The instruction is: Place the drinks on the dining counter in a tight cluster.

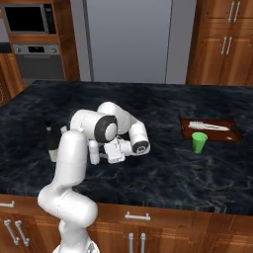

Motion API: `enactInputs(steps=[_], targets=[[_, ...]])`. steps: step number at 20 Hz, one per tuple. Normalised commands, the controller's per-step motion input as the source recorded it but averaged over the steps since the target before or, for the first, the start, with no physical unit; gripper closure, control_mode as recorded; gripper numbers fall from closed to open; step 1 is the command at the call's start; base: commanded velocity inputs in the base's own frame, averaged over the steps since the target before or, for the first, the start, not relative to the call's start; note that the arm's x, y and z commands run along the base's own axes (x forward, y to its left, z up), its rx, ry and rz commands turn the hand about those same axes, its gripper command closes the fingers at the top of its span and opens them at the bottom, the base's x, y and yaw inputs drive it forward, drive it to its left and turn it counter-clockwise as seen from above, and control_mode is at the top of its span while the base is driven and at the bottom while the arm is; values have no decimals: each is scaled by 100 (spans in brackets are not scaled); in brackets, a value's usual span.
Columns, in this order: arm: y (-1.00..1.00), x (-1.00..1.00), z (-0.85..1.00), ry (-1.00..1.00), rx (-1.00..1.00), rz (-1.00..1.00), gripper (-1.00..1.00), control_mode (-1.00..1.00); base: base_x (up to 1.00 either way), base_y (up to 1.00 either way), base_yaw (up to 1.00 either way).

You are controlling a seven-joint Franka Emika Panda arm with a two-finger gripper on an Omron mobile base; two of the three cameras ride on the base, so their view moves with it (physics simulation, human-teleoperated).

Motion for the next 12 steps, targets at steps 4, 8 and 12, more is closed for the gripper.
enactInputs(steps=[4, 8, 12], targets=[[-19, -21, 20, 0, -5, -21, -100, -100, 0, 0, 0], [-9, -32, 35, 1, -3, -36, -100, -100, 0, 0, 0], [-4, -33, 54, 0, -6, -14, -100, -100, 0, 0, 0]])
